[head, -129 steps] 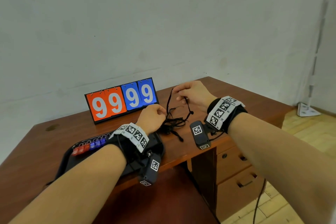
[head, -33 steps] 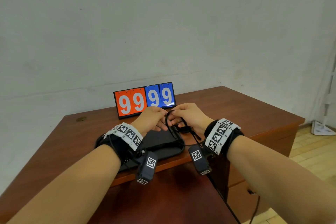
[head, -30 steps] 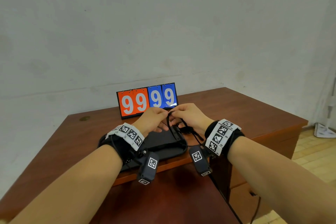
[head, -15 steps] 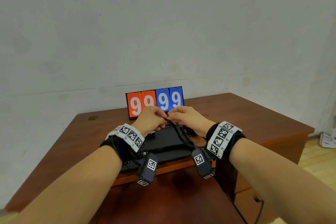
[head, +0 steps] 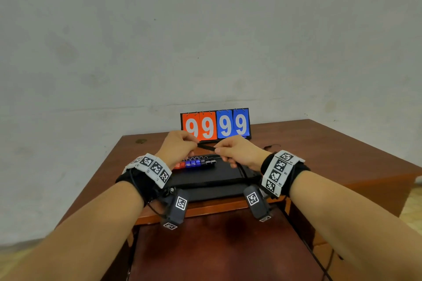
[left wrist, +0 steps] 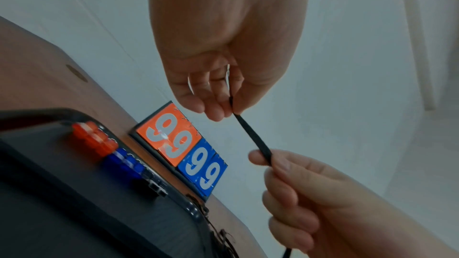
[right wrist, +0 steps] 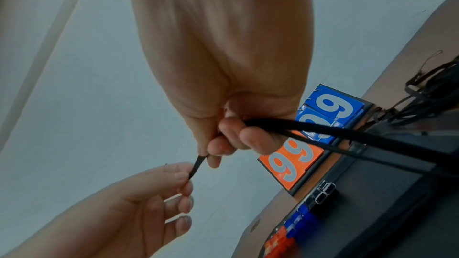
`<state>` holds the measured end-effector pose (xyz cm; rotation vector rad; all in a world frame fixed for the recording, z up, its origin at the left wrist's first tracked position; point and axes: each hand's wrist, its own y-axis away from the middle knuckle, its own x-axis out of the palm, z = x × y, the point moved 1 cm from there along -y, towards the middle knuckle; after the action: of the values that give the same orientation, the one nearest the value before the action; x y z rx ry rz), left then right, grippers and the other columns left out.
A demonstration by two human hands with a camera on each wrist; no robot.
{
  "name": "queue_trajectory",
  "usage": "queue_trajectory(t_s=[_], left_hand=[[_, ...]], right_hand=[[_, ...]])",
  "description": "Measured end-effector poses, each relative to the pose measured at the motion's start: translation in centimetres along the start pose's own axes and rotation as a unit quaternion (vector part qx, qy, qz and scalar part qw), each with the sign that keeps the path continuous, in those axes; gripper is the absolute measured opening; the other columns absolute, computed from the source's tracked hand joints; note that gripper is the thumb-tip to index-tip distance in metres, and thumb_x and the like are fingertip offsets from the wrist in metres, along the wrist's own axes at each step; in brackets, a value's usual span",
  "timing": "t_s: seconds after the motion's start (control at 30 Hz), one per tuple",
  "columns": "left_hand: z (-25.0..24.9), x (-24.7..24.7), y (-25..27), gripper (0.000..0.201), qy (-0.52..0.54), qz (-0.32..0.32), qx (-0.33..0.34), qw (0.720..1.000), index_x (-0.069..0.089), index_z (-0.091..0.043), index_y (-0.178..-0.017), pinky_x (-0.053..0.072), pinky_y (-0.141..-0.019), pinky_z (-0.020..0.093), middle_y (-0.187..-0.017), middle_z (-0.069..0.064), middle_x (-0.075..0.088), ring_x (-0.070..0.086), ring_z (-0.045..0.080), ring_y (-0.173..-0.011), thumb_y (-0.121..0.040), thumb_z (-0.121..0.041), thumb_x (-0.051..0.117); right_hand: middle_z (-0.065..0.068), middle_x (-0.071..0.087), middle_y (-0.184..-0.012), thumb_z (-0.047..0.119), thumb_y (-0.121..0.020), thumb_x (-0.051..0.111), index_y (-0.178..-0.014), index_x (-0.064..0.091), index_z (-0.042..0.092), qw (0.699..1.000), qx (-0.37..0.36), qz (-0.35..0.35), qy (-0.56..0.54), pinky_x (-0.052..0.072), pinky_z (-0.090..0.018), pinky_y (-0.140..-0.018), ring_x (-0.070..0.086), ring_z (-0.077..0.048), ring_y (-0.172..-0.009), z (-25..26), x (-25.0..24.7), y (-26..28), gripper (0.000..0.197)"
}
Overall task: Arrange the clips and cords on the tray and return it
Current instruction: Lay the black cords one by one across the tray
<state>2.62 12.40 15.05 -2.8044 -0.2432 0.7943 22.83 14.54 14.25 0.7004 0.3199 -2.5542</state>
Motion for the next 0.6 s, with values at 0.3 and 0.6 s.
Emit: queue_trajectory(t_s=[0.3, 0.6], left_hand=[[5.5, -5.7, 1.6, 0.015, -0.008, -0.110, -0.061, 0.992, 0.069, -0.018, -0.088, 0.049, -0.056, 0.022, -0.082, 0.005, 0.069, 0.065, 0.014, -0.067, -0.094, -0.008, 0.058], [9.8, -8.2, 2.3, 0.016, 0.005, -0.165, -0.121, 0.979, 0.069, -0.011, -0.085, 0.050, -0.055, 0.028, -0.080, 0.008, 0.067, 0.062, 0.018, -0.059, -0.091, -0.004, 0.057]], right_hand=[[0.002, 0.058, -0.067, 0.022, -0.098, 0.056, -0.114, 0.066, 0.014, 0.999, 0.033, -0.001, 0.017, 0.040, -0.018, -0.050, 0.041, -0.006, -0.049, -0.6, 0.4, 0.6, 0.021], [-0.002, 0.059, -0.069, 0.020, -0.095, 0.059, -0.102, 0.070, 0.011, 0.997, 0.060, -0.041, -0.019, 0.041, -0.021, -0.049, 0.042, -0.009, -0.051, -3.4, -1.7, 1.2, 0.016]])
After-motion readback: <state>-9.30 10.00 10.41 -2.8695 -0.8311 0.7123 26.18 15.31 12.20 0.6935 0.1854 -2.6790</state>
